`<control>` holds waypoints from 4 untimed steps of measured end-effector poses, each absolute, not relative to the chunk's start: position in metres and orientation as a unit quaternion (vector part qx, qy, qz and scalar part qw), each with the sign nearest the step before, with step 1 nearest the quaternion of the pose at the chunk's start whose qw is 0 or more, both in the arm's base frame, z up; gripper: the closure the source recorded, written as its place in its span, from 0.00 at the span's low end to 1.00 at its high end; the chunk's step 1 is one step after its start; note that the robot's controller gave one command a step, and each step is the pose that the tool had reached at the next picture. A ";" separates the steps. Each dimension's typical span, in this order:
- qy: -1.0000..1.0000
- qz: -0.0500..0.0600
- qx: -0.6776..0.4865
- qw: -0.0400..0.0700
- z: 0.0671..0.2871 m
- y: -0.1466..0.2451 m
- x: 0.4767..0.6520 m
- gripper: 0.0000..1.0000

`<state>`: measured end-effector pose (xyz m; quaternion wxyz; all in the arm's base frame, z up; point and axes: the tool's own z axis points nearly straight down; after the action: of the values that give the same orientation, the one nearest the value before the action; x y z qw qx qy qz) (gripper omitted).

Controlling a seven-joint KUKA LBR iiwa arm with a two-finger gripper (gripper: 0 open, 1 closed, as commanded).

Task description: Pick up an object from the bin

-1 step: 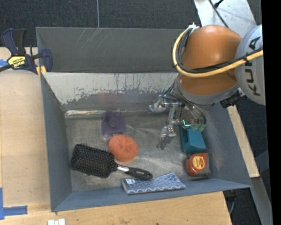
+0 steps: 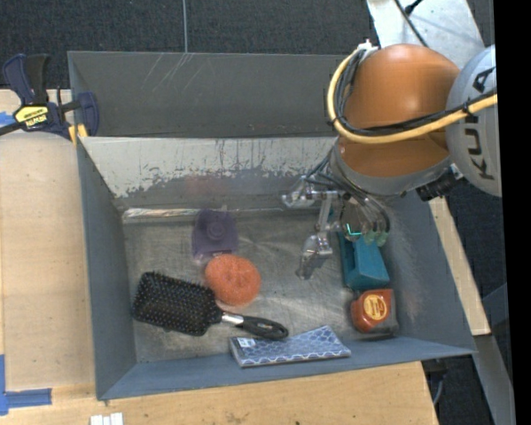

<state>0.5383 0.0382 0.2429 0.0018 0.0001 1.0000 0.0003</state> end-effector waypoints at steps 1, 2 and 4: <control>1.000 0.000 -0.013 0.005 0.190 0.054 0.522 0.00; 0.999 0.001 0.037 0.004 0.133 0.064 0.557 0.00; 0.981 0.000 -0.193 0.010 0.076 0.110 0.549 1.00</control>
Offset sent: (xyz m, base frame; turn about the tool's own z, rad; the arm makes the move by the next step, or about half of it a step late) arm 0.0297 0.0295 -0.1275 0.0932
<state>0.5492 0.1099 0.0758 0.0098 -0.1931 0.9811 -0.0002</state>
